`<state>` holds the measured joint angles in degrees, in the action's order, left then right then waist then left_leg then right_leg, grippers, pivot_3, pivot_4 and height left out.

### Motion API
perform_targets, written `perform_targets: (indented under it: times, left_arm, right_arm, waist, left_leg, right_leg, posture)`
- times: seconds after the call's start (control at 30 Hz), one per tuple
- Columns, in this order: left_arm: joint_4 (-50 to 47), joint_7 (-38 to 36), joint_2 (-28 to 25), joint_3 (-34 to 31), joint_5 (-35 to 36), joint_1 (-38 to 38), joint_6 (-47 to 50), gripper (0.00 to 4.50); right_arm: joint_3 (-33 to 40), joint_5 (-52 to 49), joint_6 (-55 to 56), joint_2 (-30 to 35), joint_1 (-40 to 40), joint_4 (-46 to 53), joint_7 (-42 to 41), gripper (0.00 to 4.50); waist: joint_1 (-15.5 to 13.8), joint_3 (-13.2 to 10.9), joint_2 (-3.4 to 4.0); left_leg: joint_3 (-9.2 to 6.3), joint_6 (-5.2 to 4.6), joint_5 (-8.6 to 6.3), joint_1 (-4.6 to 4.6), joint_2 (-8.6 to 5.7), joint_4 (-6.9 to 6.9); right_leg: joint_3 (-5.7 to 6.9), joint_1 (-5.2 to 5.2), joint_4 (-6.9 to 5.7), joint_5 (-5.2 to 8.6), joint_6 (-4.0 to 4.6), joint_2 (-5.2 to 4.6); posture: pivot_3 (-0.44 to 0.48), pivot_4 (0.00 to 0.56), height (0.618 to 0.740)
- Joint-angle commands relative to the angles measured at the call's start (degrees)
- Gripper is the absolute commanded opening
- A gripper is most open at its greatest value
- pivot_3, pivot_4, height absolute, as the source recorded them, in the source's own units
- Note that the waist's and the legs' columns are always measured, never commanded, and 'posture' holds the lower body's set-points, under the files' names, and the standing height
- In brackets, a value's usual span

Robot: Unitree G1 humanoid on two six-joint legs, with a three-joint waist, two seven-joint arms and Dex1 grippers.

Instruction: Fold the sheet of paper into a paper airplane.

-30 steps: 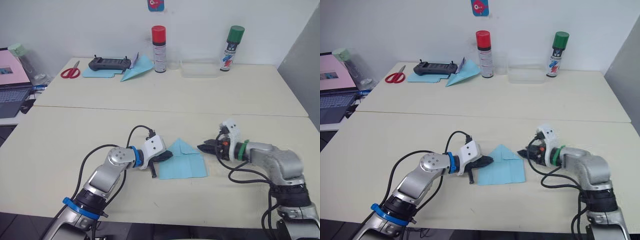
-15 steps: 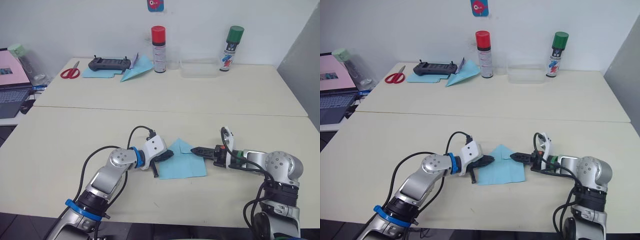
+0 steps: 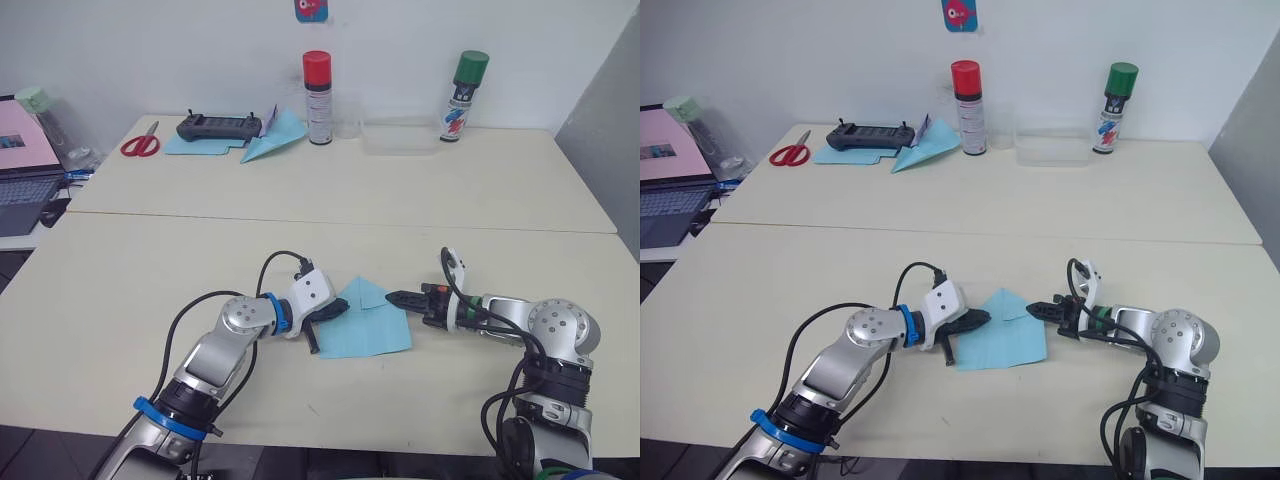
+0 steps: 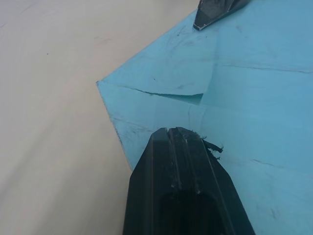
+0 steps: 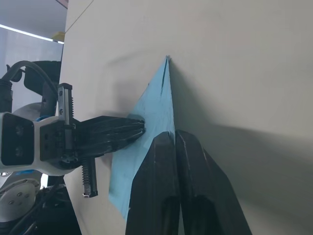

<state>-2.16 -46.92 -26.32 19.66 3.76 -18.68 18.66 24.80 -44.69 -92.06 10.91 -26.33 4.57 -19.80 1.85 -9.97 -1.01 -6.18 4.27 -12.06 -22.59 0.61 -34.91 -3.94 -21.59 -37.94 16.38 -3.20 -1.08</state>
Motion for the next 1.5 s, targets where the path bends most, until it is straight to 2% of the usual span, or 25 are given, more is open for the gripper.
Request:
perform_targets:
  times: [0.03,0.73,1.0,1.13,1.27,1.4,1.5]
  left_arm:
    - [2.3,0.4,0.4,1.7,-1.7,1.0,2.8,0.0]
    - [1.4,0.0,1.3,0.8,-0.8,1.0,4.3,0.0]
    - [-1.6,0.1,-0.7,-1.3,-0.2,2.5,6.5,0.0]
    - [-5.9,-1.1,-5.0,-2.2,0.0,4.3,11.8,0.0]
    - [-5.2,-0.8,-6.1,-1.7,-0.2,5.0,11.7,0.0]
    - [-4.6,-0.2,-5.2,-1.9,0.2,4.8,11.8,0.0]
    - [-4.2,0.3,-4.9,-1.7,0.1,4.8,11.4,0.0]
  right_arm:
    - [-0.7,-2.5,-0.4,0.2,-0.8,3.0,0.1,0.02]
    - [-4.9,-2.4,1.1,-6.4,-3.5,1.7,3.7,0.02]
    - [-8.3,-1.0,5.6,-7.0,-3.3,-0.1,2.4,0.02]
    - [-8.7,-1.7,7.5,-7.6,-3.4,-1.0,1.7,0.02]
    - [-7.5,-3.9,6.6,-8.4,-3.3,-1.2,0.6,0.86]
    - [-5.6,-4.6,6.4,-9.6,-3.6,-1.7,1.4,2.27]
    - [-2.4,-6.6,4.7,-11.3,-4.4,-2.2,2.1,2.27]
  waist:
    - [0.0,0.0,0.0]
    - [0.0,0.0,0.02]
    - [0.8,0.0,0.02]
    - [1.9,0.0,0.03]
    - [2.2,0.0,0.04]
    - [2.2,0.0,0.04]
    - [2.2,0.0,0.04]
  left_leg:
    - [0.0,0.0,0.0,-0.04,0.0,0.0]
    - [-0.02,0.0,0.0,-0.2,0.0,0.01]
    - [0.0,0.0,0.0,-0.21,0.05,0.05]
    - [0.01,0.0,0.0,-0.22,0.1,0.09]
    - [0.05,-0.01,0.0,-0.24,0.15,0.17]
    - [0.06,-0.01,0.0,-0.25,0.16,0.18]
    - [0.06,-0.01,0.0,-0.25,0.16,0.18]
  right_leg:
    - [0.0,-0.05,0.0,0.0,0.0,0.0]
    - [0.01,-0.2,0.0,0.0,-0.01,0.01]
    - [0.01,-0.26,-0.02,0.0,0.0,0.04]
    - [-0.01,-0.32,-0.04,0.0,0.0,0.09]
    - [-0.06,-0.44,-0.11,0.02,0.03,0.15]
    - [-0.06,-0.45,-0.1,0.02,0.03,0.15]
    - [-0.06,-0.45,-0.1,0.02,0.03,0.15]
  posture:
    - [0.0,0.15,0.74]
    - [0.0,0.15,0.74]
    - [0.0,0.15,0.74]
    - [0.0,0.15,0.74]
    - [0.0,0.15,0.74]
    - [0.0,0.15,0.74]
    - [0.0,0.15,0.74]
